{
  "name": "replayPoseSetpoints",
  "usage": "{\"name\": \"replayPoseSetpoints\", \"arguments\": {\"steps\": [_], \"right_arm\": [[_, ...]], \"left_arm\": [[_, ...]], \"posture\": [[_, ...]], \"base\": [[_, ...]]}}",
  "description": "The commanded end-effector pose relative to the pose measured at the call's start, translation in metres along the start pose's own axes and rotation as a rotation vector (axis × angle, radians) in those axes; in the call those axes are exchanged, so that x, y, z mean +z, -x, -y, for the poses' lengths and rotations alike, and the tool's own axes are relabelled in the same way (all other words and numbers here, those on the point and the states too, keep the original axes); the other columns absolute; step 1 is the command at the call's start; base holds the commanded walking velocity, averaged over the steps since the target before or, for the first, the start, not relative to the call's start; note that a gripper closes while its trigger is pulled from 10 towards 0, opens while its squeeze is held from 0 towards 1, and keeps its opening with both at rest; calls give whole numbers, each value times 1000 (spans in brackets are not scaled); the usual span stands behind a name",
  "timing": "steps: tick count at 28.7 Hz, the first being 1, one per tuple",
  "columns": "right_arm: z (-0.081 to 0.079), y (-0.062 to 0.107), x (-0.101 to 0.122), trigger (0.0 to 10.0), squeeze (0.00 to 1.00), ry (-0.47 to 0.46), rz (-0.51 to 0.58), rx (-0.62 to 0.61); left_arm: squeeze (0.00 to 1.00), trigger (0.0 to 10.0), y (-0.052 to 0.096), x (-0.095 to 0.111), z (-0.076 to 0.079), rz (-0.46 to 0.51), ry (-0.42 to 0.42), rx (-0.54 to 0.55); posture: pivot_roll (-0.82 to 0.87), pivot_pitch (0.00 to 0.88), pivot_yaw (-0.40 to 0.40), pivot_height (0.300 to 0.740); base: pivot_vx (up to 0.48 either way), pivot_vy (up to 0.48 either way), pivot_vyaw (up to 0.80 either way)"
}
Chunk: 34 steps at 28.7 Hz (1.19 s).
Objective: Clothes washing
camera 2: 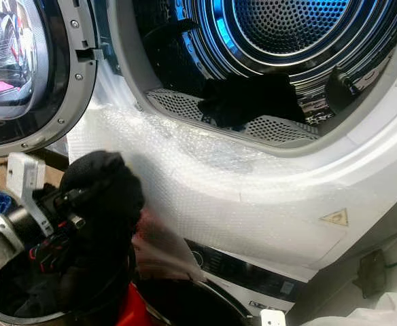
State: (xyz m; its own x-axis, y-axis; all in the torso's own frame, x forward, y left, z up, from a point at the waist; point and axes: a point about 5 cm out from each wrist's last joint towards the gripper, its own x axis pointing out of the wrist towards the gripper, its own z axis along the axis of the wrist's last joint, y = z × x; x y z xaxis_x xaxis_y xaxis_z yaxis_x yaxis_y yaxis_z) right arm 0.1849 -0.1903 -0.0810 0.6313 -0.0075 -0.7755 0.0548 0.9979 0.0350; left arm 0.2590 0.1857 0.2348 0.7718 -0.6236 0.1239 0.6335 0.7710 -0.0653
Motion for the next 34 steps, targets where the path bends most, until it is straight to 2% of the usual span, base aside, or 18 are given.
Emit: {"name": "replayPoseSetpoints", "arguments": {"steps": [1, 3, 6, 11, 12, 14, 15, 17, 19, 20, 21, 25, 28, 29, 31, 32, 33, 34], "right_arm": [[0, -1, 4, 10000, 0, -18, 5, -9], [0, -1, 4, 10000, 0, -19, 5, -9], [-3, -1, 3, 10000, 0, -26, 5, -8], [-4, -1, 1, 10000, 0, -48, 5, -15], [-4, -1, 1, 10000, 0, -48, 5, -15], [-4, 0, -2, 10000, 0, -69, 4, -27], [-4, 0, -2, 10000, 0, -69, 4, -27], [-2, 1, -5, 10000, 0, -82, 2, -37], [-1, 1, -6, 10000, 0, -90, 1, -43], [-1, 2, -9, 10000, 0, -91, -3, -45], [0, 3, -10, 10000, 0, -94, -5, -47], [3, 5, -15, 10000, 0, -111, -9, -65], [9, 7, -20, 10000, 0, -129, -9, -87], [15, 9, -24, 10000, 0, -144, -8, -109], [17, 10, -26, 10000, 0, -147, -9, -115], [20, 12, -29, 10000, 0, -150, -11, -124], [26, 15, -34, 10000, 0, -162, -11, -149], [29, 17, -37, 10000, 0, -167, -11, -159]], "left_arm": [[0, 0, -9, 18, 10, 44, -42, -85], [0, 0, -12, 23, 12, 54, -46, -107], [0, 0, -34, 48, 26, 102, -88, -274], [0, 0, -53, 59, 39, 89, -130, -438], [0, 0, -53, 59, 39, 89, -130, -438], [0, 0, -66, 64, 48, 62, -152, -570], [0, 0, -66, 64, 48, 62, -152, -570], [0, 0, -77, 69, 54, 58, -167, -659], [0, 0, -85, 74, 56, 65, -167, -708], [0, 0, -98, 83, 53, 90, -207, -709], [0, 0, -103, 87, 53, 98, -227, -717], [0, 0, -128, 109, 49, 115, -236, -796], [0, 0, -146, 123, 44, 127, -225, -814], [0, 0, -161, 141, 38, 175, -188, -769], [0, 0, -165, 145, 37, 189, -174, -755], [0, 0, -172, 155, 33, 234, -171, -678], [0, 0, -178, 179, 23, 353, -128, -510], [0, 0, -179, 189, 16, 410, -92, -407]], "posture": [[343, 0, -59, 740], [344, 0, -58, 740], [332, 0, -46, 740], [309, 0, -30, 740], [309, 0, -30, 740], [286, 0, -14, 740], [286, 0, -14, 740], [276, 0, -6, 740], [264, 0, 2, 740], [254, 0, 5, 740], [243, 0, 12, 740], [208, 0, 28, 740], [164, 0, 43, 740], [131, 0, 52, 740], [117, 0, 57, 740], [89, 0, 64, 740], [68, 0, 68, 740], [40, 0, 73, 740]], "base": [[0, 0, 0], [0, 0, 0], [0, 0, 0], [0, 0, 0], [0, 0, 0], [0, 0, 0], [0, 0, 0], [0, 0, 0], [0, 0, 0], [0, 0, 0], [0, 0, 0], [0, 0, 0], [0, 0, 0], [0, 0, 0], [0, 0, 0], [0, 0, 0], [0, 0, 0], [0, 0, 0]]}}
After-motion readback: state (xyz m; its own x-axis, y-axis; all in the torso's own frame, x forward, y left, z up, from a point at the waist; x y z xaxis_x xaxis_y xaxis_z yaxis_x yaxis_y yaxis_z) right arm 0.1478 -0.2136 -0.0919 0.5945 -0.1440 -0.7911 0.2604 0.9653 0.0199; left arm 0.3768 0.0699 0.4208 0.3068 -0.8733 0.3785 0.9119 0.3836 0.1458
